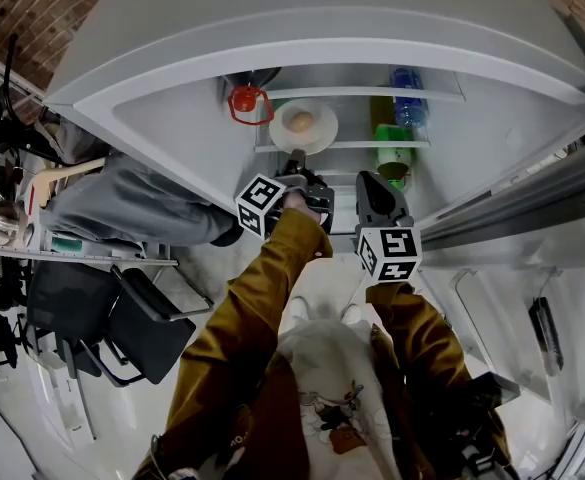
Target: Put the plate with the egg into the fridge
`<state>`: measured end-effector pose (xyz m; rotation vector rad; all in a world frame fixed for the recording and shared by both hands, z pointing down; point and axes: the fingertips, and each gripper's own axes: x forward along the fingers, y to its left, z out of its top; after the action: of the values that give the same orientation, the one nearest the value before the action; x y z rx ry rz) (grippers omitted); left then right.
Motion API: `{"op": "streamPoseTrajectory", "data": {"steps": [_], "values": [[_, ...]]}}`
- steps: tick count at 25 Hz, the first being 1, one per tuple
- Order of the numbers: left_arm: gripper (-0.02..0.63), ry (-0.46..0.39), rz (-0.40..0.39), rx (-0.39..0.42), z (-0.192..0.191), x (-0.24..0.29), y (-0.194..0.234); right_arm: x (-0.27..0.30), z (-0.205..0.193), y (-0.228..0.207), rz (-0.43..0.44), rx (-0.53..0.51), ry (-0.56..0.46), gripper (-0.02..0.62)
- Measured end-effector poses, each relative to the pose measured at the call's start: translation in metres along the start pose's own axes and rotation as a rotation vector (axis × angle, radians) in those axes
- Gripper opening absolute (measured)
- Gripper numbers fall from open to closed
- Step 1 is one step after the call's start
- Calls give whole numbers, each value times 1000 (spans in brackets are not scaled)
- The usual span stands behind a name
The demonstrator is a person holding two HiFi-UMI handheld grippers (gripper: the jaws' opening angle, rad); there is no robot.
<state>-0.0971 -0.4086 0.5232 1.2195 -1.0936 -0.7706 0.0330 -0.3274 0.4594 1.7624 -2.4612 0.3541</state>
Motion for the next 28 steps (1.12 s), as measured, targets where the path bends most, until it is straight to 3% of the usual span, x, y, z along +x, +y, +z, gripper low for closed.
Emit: {"op": "streamPoseTrajectory", "data": {"steps": [10,15,28], "values": [[18,-12,26,9,6,6,8,4,0,-5,-7,18,-3,5],[19,34,11,3,0,11,8,2,0,-8,-9,38,-5,5],[21,75,20,171,-9,-19,-1,-4,-3,-1,-6,64,-5,5]]}}
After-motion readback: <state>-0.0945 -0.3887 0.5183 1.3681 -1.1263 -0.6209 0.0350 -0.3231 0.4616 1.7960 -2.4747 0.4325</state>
